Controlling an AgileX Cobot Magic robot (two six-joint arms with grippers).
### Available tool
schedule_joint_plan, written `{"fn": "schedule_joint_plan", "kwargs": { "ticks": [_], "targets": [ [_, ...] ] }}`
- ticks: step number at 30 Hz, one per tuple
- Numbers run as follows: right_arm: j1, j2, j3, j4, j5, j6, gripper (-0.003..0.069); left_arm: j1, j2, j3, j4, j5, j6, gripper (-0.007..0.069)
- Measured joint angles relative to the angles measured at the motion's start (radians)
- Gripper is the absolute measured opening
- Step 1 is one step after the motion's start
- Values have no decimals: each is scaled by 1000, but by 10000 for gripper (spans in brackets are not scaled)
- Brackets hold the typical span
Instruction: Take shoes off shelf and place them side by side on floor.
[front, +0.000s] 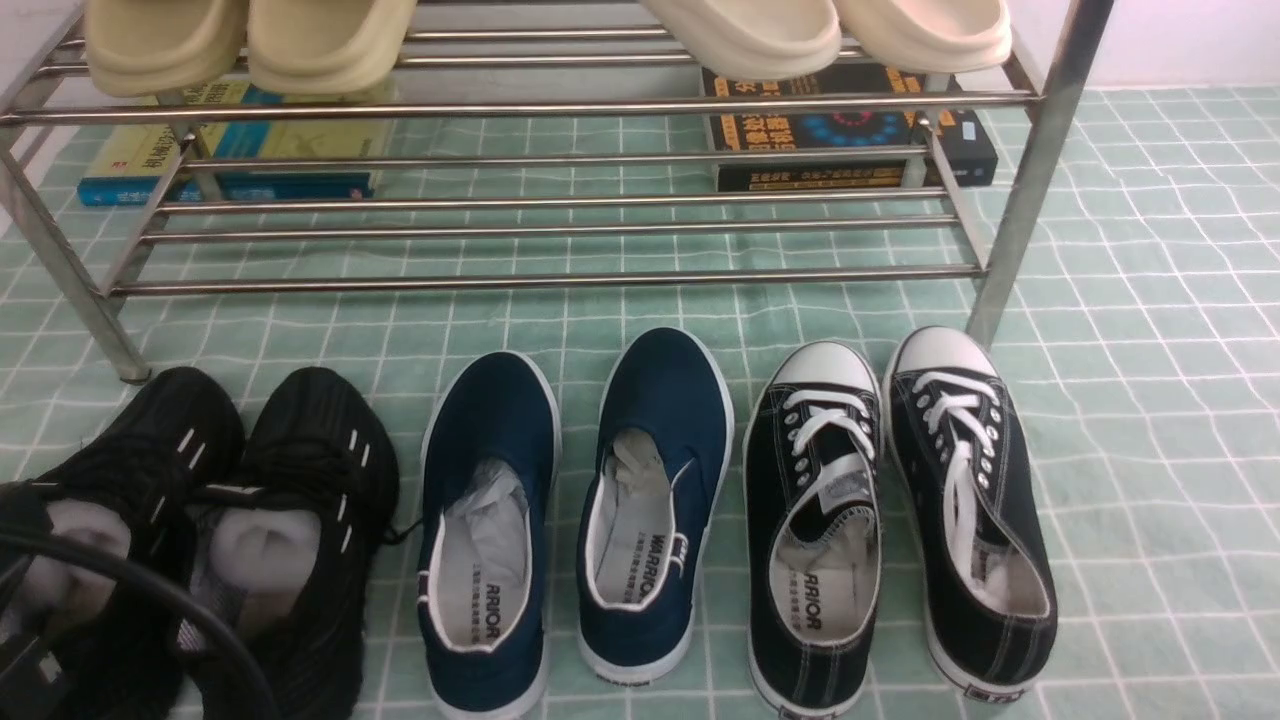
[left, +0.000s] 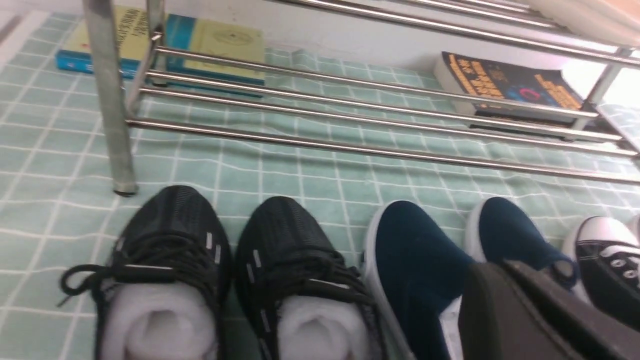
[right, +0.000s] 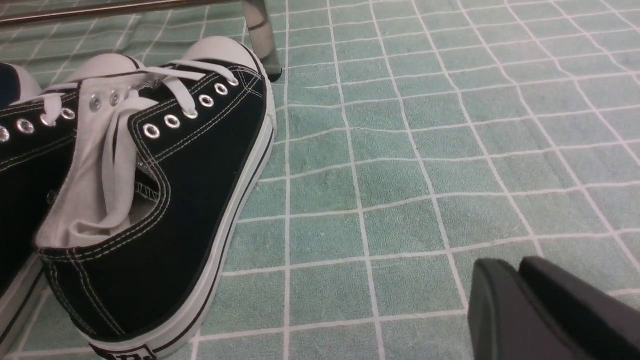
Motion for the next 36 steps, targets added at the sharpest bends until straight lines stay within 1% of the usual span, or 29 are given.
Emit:
{"fn": "schedule_joint_plan", "kwargs": {
  "ticks": [7, 8, 9, 10, 12, 13, 14, 15, 17, 19, 20, 23, 30, 36],
  "targets": [
    [0, 0, 0, 0, 0, 0, 76, 0, -51, 5, 109, 0, 0, 34],
    [0, 0, 0, 0, 0, 0, 78, 0, -82, 18, 162, -9, -9, 34],
    [0, 0, 0, 0, 0, 0, 78, 0, -97, 29, 183, -18, -20, 34],
    [0, 0, 0, 0, 0, 0, 78, 0, -115, 46, 222, -28, -49, 34],
    [0, 0, 0, 0, 0, 0, 79, 0, -146, 93, 315, -58, -161, 35],
    [0, 0, 0, 0, 0, 0, 80, -1, -161, 123, 351, -69, -214, 36],
    [0, 0, 0, 0, 0, 0, 80, -1, -165, 129, 371, -73, -241, 36],
    [0, 0, 0, 0, 0, 0, 80, -12, -189, 177, 444, -98, -338, 36],
    [0, 0, 0, 0, 0, 0, 80, -37, -223, 243, 538, -127, -452, 39],
    [0, 0, 0, 0, 0, 0, 82, -68, -252, 317, 630, -157, -553, 41],
    [0, 0, 0, 0, 0, 0, 83, -80, -265, 345, 657, -167, -583, 43],
    [0, 0, 0, 0, 0, 0, 90, -117, -280, 405, 688, -184, -616, 43],
    [0, 0, 0, 0, 0, 0, 98, -236, -282, 475, 707, -182, -596, 52],
    [0, 0, 0, -2, 0, 0, 102, -253, -282, 476, 705, -194, -596, 54]
  ]
}}
